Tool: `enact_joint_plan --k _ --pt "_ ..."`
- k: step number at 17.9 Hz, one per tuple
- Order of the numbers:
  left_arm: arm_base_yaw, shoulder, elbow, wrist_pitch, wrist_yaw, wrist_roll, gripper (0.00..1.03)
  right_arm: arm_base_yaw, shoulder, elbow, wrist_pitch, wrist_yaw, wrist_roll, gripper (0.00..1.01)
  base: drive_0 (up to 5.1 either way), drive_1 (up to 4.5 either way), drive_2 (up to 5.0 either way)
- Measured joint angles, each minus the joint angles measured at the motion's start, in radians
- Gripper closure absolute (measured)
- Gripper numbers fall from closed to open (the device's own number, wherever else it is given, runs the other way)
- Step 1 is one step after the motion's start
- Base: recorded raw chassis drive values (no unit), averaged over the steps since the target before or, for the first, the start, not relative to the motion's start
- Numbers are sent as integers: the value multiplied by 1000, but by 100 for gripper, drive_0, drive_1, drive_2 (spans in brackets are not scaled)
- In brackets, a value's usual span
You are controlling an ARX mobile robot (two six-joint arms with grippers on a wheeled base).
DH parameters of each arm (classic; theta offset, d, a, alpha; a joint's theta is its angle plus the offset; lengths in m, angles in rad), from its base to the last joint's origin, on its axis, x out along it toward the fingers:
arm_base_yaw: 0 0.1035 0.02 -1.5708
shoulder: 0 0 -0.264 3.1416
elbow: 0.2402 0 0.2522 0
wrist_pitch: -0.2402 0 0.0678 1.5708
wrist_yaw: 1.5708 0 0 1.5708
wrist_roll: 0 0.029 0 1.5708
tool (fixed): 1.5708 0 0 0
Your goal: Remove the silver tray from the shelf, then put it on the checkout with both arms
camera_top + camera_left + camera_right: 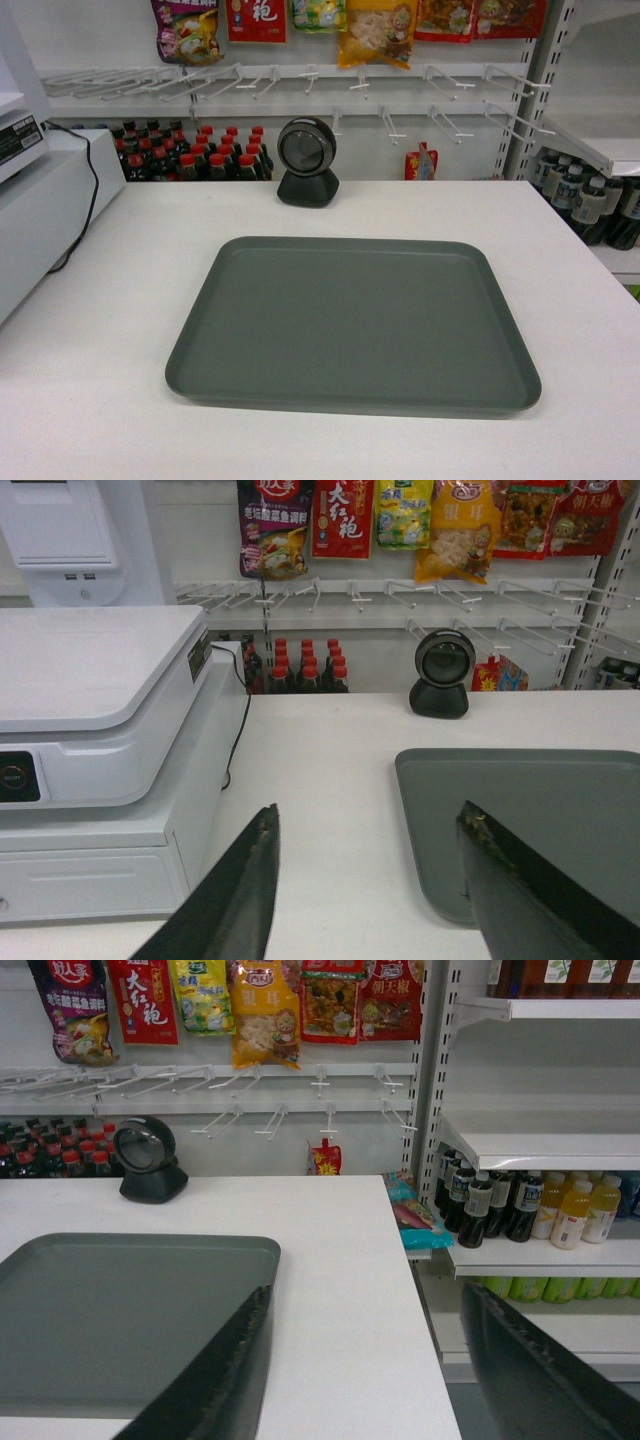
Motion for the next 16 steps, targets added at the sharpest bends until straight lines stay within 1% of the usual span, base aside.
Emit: enact_joint_plan --k 1,3,4,16 --pt "0 0 0 0 0 0 40 0 0 0 0 0 0 35 0 0 0" --pt "0 0 0 0 0 0 22 0 0 0 0 0 0 17 0 0 0" --pt "0 0 0 0 0 0 6 0 0 0 0 0 0 4 0 0 0" --pt "0 0 0 0 0 0 5 0 0 0 0 0 0 3 0 0 0"
